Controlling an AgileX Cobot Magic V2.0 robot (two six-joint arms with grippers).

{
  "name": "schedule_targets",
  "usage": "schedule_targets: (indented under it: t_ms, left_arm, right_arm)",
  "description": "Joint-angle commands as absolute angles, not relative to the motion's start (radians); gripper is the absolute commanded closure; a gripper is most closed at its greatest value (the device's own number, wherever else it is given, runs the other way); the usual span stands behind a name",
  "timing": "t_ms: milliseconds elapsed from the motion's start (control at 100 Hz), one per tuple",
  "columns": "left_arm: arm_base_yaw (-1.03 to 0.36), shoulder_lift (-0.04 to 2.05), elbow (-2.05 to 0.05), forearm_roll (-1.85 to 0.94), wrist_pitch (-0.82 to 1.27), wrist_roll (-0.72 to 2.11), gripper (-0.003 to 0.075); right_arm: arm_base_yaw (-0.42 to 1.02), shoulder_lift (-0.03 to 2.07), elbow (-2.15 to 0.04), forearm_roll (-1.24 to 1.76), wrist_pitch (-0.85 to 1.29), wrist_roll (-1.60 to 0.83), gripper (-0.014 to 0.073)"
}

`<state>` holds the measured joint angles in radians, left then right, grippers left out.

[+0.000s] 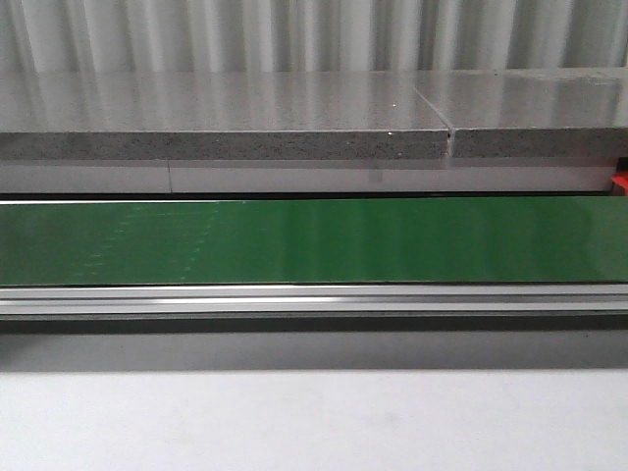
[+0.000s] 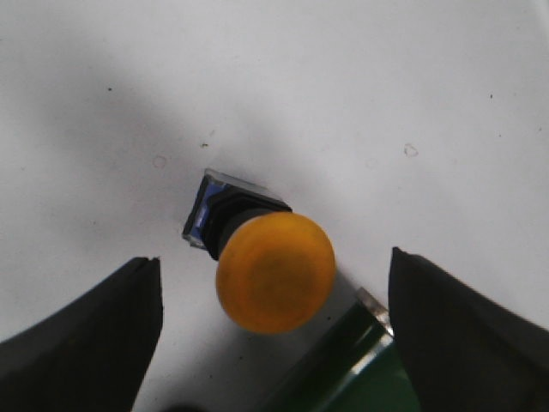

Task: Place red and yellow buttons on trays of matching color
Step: 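Carry the red button to the belt, release, then approach yellow buttons, then grasp a yellow push-button with the left gripper and lift it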

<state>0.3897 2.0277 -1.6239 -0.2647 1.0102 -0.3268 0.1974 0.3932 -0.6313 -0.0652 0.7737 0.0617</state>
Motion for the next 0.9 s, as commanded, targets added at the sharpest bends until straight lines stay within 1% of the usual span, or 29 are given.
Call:
schedule_targets:
  t_ms: [0, 120, 200, 340, 490, 600, 740, 890]
  left_arm:
    - [0.393, 2.006, -1.676, -0.288, 1.012, -0.355, 0.0196]
    - [0.393, 2.039, -1.696, -0.287, 1.032, -0.359, 0.0202]
    - [0.391, 2.051, -1.695, -0.287, 1.042, -0.359, 0.0235]
    - [0.391, 2.052, -1.698, -0.287, 1.041, -0.359, 0.0337]
    - [0.391, 2.052, -1.698, -0.287, 1.041, -0.357, 0.0468]
    - [0.389, 2.046, -1.698, -0.287, 1.053, -0.339, 0.0542]
    - [0.385, 2.001, -1.698, -0.287, 1.058, -0.278, 0.0606]
    - [0.385, 1.918, -1.698, -0.287, 1.061, -0.165, 0.0643]
  right_arm:
    - [0.196, 0.396, -0.654, -0.067, 0.703, 0.057, 0.0662]
    - [0.196, 0.396, -0.654, -0.067, 0.702, 0.057, 0.0662]
    - [0.196, 0.396, -0.654, -0.067, 0.702, 0.057, 0.0662]
    - [0.196, 0.396, -0.654, -0.067, 0.702, 0.057, 0.0662]
    - [0.196, 0.396, -0.654, -0.067, 0.702, 0.057, 0.0662]
    - [0.196, 0.396, -0.654, -0.067, 0.702, 0.057, 0.0662]
    - [0.196, 0.396, -0.654, -0.067, 0.702, 0.057, 0.0662]
    - [0.196, 0.396, -0.654, -0.067, 0.702, 0.057, 0.0662]
